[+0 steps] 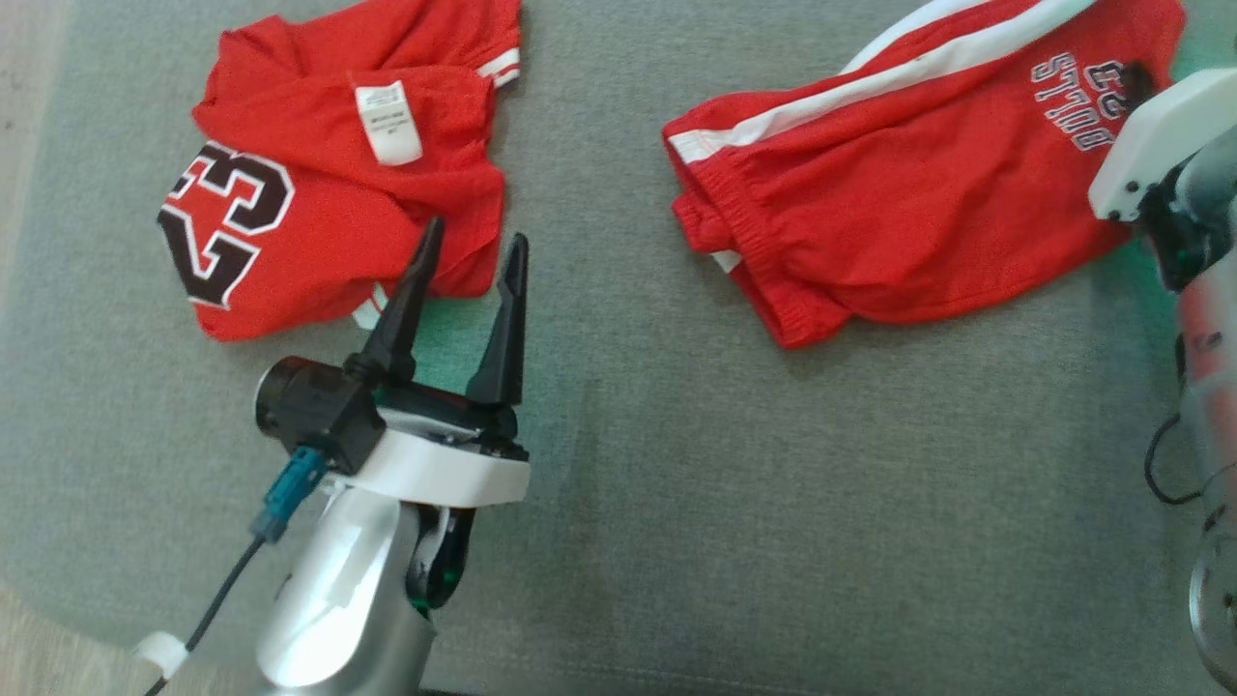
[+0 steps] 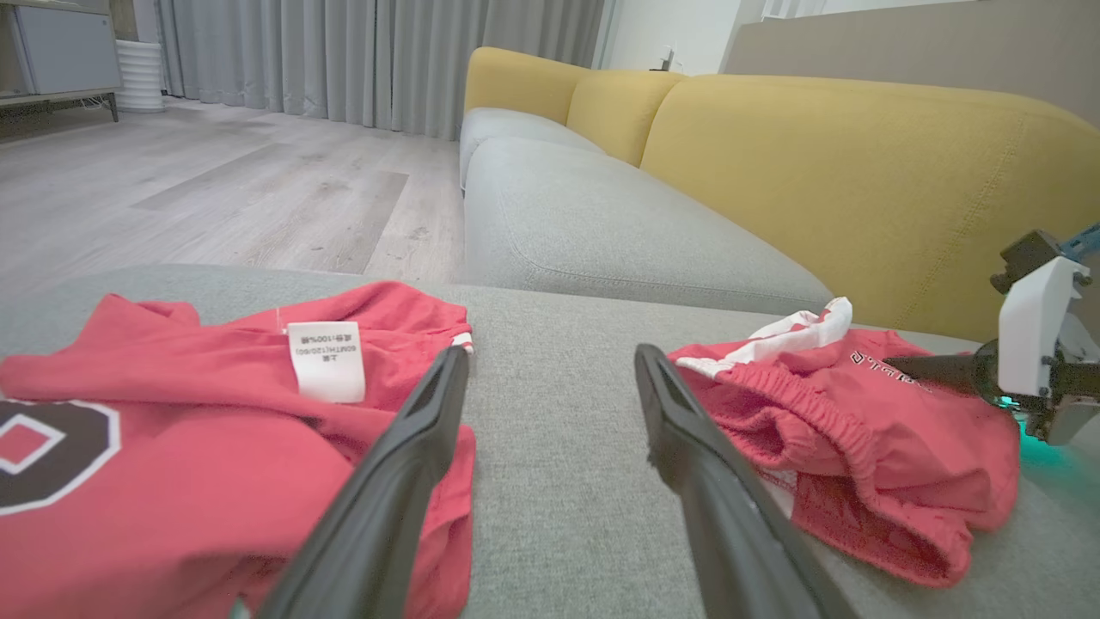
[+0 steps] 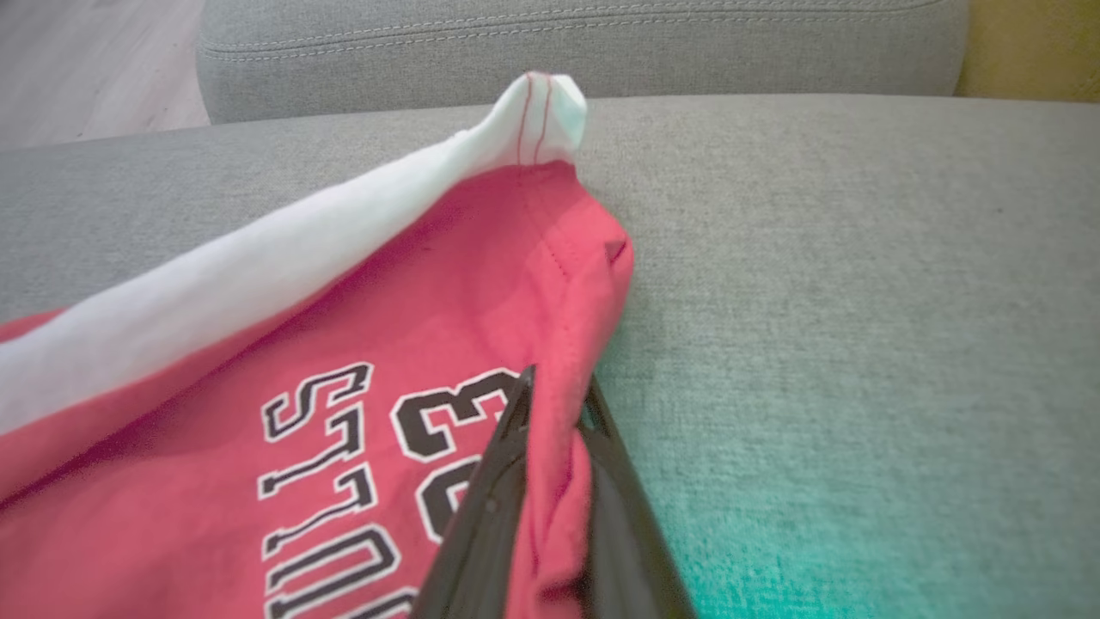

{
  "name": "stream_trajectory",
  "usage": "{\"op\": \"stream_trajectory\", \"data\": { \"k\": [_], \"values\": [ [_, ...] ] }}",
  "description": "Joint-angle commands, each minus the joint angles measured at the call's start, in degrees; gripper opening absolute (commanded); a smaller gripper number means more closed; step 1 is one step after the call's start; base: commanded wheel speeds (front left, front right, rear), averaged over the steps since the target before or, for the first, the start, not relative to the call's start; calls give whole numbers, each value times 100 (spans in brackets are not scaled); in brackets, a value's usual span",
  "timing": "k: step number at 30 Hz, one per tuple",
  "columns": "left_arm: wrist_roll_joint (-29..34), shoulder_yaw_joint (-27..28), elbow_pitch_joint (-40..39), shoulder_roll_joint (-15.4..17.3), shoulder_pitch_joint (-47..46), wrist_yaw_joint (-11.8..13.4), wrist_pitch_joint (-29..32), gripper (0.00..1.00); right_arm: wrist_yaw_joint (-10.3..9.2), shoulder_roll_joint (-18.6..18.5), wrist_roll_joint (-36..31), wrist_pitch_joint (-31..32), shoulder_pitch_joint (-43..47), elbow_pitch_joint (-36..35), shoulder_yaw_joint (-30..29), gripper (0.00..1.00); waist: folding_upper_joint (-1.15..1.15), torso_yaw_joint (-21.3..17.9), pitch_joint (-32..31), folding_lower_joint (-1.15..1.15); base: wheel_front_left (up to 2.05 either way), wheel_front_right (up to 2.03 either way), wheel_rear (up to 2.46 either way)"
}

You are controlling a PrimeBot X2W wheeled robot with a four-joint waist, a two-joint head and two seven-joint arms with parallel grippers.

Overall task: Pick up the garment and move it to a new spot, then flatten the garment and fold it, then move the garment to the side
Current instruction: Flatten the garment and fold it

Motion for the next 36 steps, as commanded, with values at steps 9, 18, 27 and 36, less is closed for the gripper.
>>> {"op": "stream_trajectory", "data": {
  "k": [9,18,27,36],
  "values": [
    [96,371,-200,22,-14,-38,-29,100,-4,-508,651,-595,313,3,716,0,0,-410,-363,0,0,0,0],
    [59,451,-193,21,36,-79,-29,100,-4,-1296,1055,-805,790,59,340,0,0,-611,-490,0,0,0,0],
    [59,493,-138,21,125,-111,-29,100,-4,-1342,888,-1186,836,321,-133,0,0,-631,-583,0,0,0,0],
    [27,523,-71,21,330,-87,-29,100,-4,-535,1158,-1539,758,-61,368,0,0,-742,-1126,0,0,0,0]
  ]
}}
